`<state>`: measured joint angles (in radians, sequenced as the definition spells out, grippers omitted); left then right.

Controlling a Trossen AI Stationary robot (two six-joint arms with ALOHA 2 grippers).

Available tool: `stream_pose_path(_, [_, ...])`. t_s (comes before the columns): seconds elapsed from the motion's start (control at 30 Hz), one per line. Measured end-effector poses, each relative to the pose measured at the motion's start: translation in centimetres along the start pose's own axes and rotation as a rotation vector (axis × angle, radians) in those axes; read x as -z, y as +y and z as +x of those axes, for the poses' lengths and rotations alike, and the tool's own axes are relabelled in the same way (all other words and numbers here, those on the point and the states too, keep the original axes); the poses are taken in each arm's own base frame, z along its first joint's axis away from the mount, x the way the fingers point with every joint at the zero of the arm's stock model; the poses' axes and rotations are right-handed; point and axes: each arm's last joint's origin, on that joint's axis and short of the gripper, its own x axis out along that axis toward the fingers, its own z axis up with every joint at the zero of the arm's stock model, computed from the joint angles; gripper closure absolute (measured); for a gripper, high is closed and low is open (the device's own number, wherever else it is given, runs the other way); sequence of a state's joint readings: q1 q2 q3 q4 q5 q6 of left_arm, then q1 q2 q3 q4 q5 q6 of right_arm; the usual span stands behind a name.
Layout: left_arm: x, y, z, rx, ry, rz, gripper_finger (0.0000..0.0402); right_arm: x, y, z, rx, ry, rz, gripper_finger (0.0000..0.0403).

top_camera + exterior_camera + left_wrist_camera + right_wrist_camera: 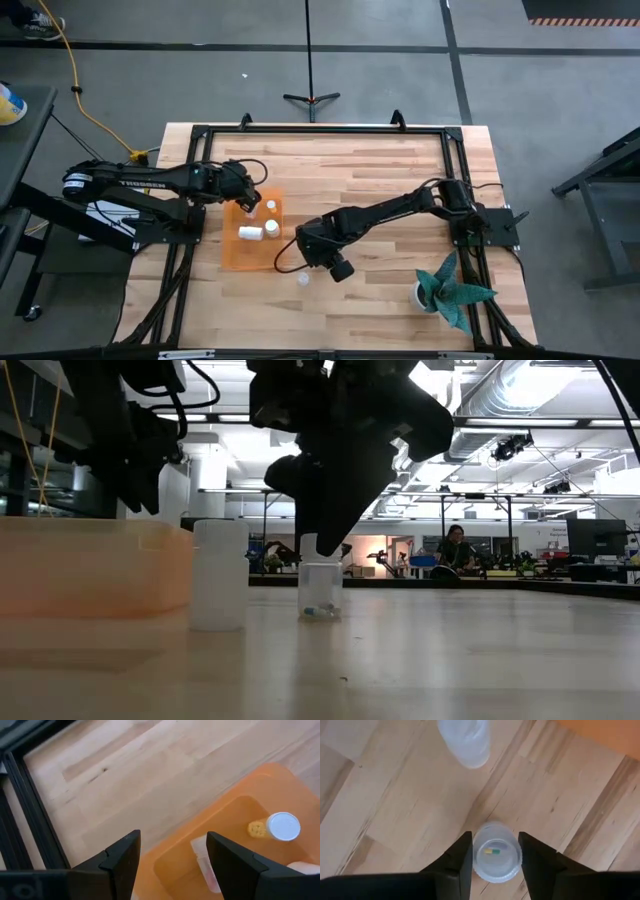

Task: Pick and place pill bottles into a basket
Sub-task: Put the top transparent pill bottle into the orange bin

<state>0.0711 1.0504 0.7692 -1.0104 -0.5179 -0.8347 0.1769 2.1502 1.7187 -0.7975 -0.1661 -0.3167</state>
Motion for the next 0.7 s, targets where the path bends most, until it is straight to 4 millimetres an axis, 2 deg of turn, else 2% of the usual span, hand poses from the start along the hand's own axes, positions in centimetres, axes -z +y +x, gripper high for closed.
stream_pose_path(0.17, [-0.4,-0.3,0.0,0.025,-0.043,0.043,0.0142,0.1,-0.1,-0.1,0.002,0.005,-0.014,0.0281])
stream_pose_path(0.27, [-0.9,-0.9,-0.1,0.073,-0.099,0.092,0.0142,0.1,-0.1,-0.8,0.046,0.018,-0.067,0.0281])
stream_pose_path(0.4, [-2.1,-1.9,-0.4,0.156,-0.219,0.223,0.0142,0.1,-0.7,-4.0,0.127,-0.022,-0.094,0.0281])
stream_pose_path(0.47, [-2.6,-2.6,-0.8,0.221,-0.292,0.365,0.0142,0.4,-1.3,-5.9,0.154,-0.029,-0.099,0.0280])
stream_pose_path(0.57, [-3.2,-3.7,-1.5,0.360,-0.387,0.526,0.0142,1.2,-2.7,-8.5,0.235,-0.038,-0.059,0.0279])
stream_pose_path(0.7, [-3.8,-4.6,-2.3,0.549,-0.478,0.633,0.0142,2.0,-4.6,-11.7,0.293,-0.126,-0.008,0.0280])
